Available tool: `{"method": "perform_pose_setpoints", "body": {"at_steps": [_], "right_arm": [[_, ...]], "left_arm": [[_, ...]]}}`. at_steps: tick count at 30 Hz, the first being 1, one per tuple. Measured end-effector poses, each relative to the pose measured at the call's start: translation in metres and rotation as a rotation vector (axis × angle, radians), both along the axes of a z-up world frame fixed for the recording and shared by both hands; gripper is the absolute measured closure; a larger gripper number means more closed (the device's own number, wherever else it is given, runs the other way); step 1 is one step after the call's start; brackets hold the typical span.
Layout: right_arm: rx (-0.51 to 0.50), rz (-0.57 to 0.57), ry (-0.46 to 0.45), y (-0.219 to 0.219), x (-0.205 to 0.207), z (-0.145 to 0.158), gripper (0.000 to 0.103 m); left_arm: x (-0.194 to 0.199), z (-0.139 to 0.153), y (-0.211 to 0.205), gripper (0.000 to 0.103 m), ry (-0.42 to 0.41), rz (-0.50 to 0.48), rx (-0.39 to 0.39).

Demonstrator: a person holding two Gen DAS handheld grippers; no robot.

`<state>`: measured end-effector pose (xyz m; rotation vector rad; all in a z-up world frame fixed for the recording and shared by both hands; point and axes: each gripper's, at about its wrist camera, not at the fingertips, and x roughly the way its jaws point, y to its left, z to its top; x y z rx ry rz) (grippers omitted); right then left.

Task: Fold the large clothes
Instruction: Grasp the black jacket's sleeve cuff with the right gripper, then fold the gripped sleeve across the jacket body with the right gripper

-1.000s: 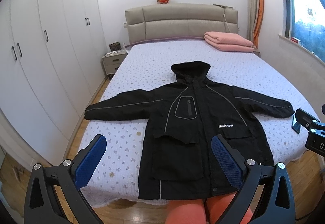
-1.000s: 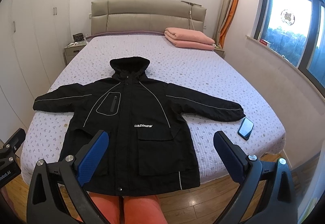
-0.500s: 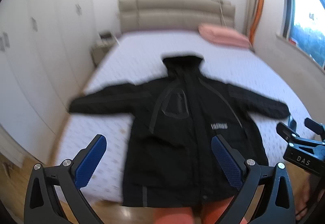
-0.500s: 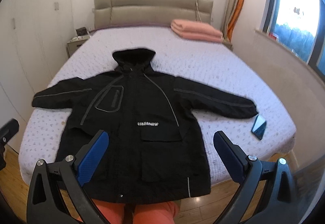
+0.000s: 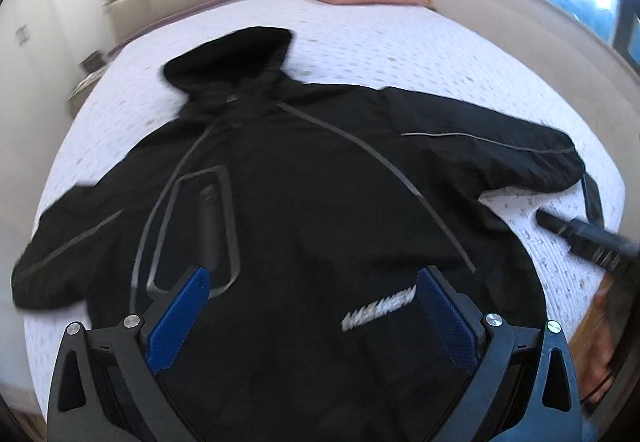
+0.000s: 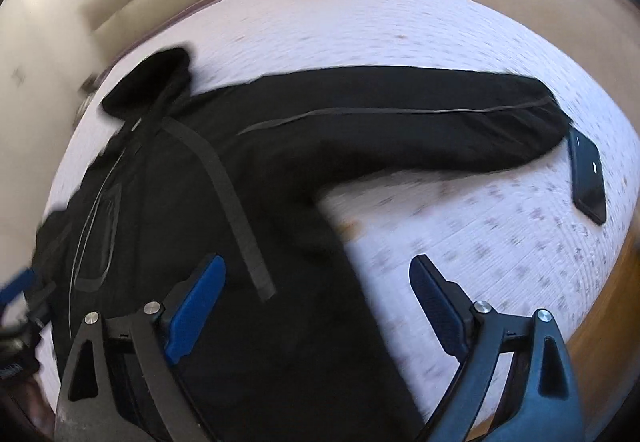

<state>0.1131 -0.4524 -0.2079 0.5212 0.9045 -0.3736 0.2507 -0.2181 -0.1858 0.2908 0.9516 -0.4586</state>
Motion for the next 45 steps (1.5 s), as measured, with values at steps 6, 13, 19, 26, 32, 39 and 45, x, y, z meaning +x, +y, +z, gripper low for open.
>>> {"method": "perform_pose_setpoints", "body": {"at_steps": [6,13,19,26,32,39,45], "right_arm": [[0.012,-0.208,0.054,-0.148,-0.010,0.000,0.013],[0.017,-0.336,0.132,-0.313,-0.006,-0.019,0.019],[0.155,-0.275,0.206,-0.392,0.006,-0.073,0.040],[0.249,-0.153,0.230,-0.424,0.023,-0.109,0.044],[0.278,-0.083,0.240,-0.425,0.034,-0.130,0.045],[0.197,-0.052,0.175,-0.411,0.036,-0.094,0.068],[0.127,-0.032,0.166,-0.404,0.038,-0.074,0.069]], "left_arm": [[0.020,-0.009,-0.084,0.000,0.082,-0.120,0.047],[0.038,-0.010,-0.169,0.000,0.157,-0.190,0.048],[0.065,-0.023,-0.234,0.001,0.237,-0.219,0.027],[0.078,-0.040,-0.286,0.001,0.287,-0.238,0.020],[0.078,-0.060,-0.322,0.002,0.313,-0.256,0.039],[0.077,-0.087,-0.353,0.028,0.320,-0.279,0.079],[0.077,-0.104,-0.362,0.028,0.329,-0.278,0.094]]}}
